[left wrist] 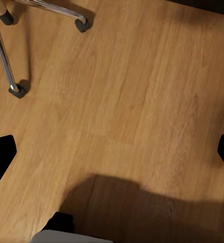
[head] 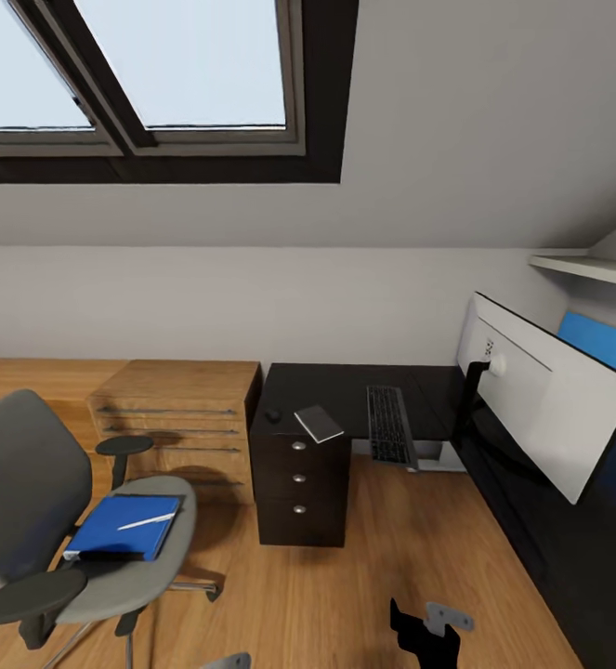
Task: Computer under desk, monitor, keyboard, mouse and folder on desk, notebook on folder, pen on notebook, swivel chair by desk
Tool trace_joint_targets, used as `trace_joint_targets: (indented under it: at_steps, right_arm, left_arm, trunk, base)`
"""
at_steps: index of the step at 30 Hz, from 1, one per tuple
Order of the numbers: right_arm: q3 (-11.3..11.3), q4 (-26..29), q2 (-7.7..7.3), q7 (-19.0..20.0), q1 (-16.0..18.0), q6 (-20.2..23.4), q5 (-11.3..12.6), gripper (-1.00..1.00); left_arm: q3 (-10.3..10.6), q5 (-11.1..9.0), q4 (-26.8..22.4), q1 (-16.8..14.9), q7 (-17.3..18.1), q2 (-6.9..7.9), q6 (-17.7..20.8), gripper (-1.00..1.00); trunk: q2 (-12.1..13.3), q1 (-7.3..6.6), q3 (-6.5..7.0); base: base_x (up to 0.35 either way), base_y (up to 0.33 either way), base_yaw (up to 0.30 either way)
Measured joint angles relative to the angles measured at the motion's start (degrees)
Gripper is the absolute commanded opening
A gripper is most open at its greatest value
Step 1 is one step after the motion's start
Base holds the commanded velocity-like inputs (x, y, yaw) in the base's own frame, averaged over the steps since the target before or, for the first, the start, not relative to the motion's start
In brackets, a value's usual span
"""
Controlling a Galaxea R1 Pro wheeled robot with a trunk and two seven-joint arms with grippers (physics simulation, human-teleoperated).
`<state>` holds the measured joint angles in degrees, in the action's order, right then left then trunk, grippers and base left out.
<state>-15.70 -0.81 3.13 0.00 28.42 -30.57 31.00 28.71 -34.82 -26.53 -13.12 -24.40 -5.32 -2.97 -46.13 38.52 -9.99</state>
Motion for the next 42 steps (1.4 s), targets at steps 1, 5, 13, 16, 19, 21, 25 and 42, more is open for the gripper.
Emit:
trace_joint_targets:
  at_steps: [1, 5, 13, 16, 19, 21, 25, 42]
  right_arm:
    - [0.0, 0.0, 0.03, 0.0, 0.0, 0.0, 0.0, 1.00]
    - [0.0, 0.0, 0.08, 0.0, 0.0, 0.0, 0.0, 1.00]
    - [0.0, 0.0, 0.10, 0.0, 0.0, 0.0, -0.1, 1.00]
    - [0.0, 0.0, 0.05, 0.0, 0.0, 0.0, -0.1, 1.00]
    - [0.0, 0.0, 0.02, 0.0, 0.0, 0.0, -0.1, 1.00]
    - [0.0, 0.0, 0.02, 0.0, 0.0, 0.0, -0.1, 1.00]
    - [0.0, 0.0, -0.03, 0.0, 0.0, 0.0, -0.1, 1.00]
    - [0.8, 2.5, -1.31, -2.1, 0.1, -4.6, 0.6, 1.00]
  left_arm:
    - [0.0, 0.0, 0.0, 0.0, 0.0, 0.00, 0.0, 1.00]
    - [0.0, 0.0, 0.1, 0.0, 0.0, 0.00, -0.1, 1.00]
    - [0.0, 0.0, 0.2, 0.0, 0.0, 0.00, -0.1, 1.00]
    - [0.0, 0.0, 0.2, 0.0, 0.0, 0.06, -0.1, 1.00]
    - [0.0, 0.0, 0.2, 0.0, 0.0, 0.04, -0.1, 1.00]
    - [0.0, 0.0, 0.2, 0.0, 0.0, 0.03, -0.1, 1.00]
    - [0.0, 0.0, 0.2, 0.0, 0.0, 0.01, -0.1, 1.00]
    - [0.0, 0.1, -0.2, -0.1, 0.0, -0.10, -0.1, 1.00]
  trunk:
    - [0.4, -0.22, 0.18]
    - [2.0, -1.10, 0.90]
    - [5.2, -2.86, 2.34]
    - [6.4, -3.52, 2.88]
    - [7.6, -4.18, 3.42]
    - [8.4, -4.62, 3.78]
    - [10.0, -5.50, 4.50]
    - [16.9, -9.25, 7.57]
  base:
    - [-0.007, 0.000, -0.026]
    - [-0.003, 0.000, -0.012]
    - [-0.001, 0.000, -0.003]
    - [0.000, 0.000, 0.000]
    - [0.000, 0.000, 0.000]
    - [0.000, 0.000, 0.000]
    - [0.000, 0.000, 0.000]
    - [0.000, 0.000, 0.000]
